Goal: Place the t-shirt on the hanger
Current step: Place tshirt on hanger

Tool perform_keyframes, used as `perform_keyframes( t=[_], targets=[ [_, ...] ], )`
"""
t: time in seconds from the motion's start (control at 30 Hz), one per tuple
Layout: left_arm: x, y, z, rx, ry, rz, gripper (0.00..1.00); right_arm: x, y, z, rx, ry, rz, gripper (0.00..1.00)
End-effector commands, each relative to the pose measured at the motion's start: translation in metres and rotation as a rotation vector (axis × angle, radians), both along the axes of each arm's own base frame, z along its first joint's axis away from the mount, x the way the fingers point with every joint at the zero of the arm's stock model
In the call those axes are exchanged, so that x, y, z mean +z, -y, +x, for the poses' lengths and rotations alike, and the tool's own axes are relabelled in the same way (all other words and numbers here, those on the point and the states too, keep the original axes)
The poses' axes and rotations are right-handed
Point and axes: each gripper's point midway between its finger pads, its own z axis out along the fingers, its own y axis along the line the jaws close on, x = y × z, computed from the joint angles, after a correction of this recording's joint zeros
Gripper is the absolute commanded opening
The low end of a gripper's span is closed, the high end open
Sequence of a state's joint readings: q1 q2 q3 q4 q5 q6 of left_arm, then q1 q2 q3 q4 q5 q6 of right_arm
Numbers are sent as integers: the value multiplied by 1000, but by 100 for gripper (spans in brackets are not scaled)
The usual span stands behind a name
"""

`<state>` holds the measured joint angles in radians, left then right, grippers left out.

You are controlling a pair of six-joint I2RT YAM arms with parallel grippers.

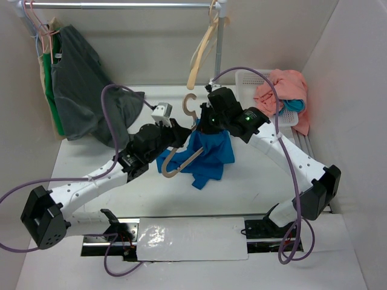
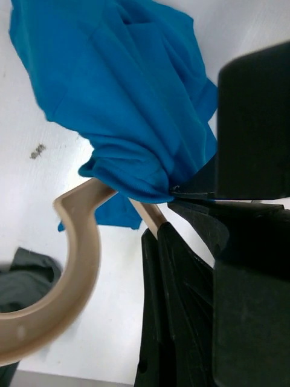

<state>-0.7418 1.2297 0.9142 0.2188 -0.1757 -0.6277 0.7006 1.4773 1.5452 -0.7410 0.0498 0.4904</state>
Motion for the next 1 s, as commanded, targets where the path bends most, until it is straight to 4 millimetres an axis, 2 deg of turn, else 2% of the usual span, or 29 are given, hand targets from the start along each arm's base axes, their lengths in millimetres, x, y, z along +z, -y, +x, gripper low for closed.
perform_keyframes(
  t=[0.0,0.07,0.1,0.23,0.3,0.37,0.4,0.43,0.47,0.53,0.67,0.77,0.83,0.87,0.97],
  targets=[
    [66,-8,-4,-2,282,-98,0,28,-12,-14,52,46,95,0],
    [66,-14,-10,-10,331,-83,0,31,-19,-19,80,46,111,0],
    [76,-14,-13,-20,386,-97,0,34,-21,-24,103,53,116,0],
    [92,-24,-32,-50,504,-117,0,42,-25,-30,128,72,122,0],
    [90,-28,-40,-66,521,-117,0,48,-25,-34,146,80,128,4],
    [106,-38,-52,-68,592,-133,0,49,-20,-39,180,79,93,18],
    [102,-41,-56,-67,596,-136,0,46,-19,-40,186,71,75,38],
    [117,-54,-68,-54,655,-154,0,49,-13,-43,182,55,44,52],
    [117,-54,-68,-54,655,-154,0,49,-11,-41,170,60,37,52],
    [123,-61,-76,-52,701,-139,0,64,-7,-45,160,91,45,65],
    [127,-71,-92,-67,748,-141,0,104,5,-45,102,162,118,69],
    [128,-76,-94,-54,758,-126,0,116,7,-42,54,161,170,67],
    [136,-82,-99,-39,777,-144,0,132,7,-40,38,185,231,67],
    [128,-81,-97,-42,767,-122,0,137,4,-39,21,177,265,67],
    [132,-87,-100,-27,777,-121,0,147,7,-35,-12,186,329,70]
  ],
)
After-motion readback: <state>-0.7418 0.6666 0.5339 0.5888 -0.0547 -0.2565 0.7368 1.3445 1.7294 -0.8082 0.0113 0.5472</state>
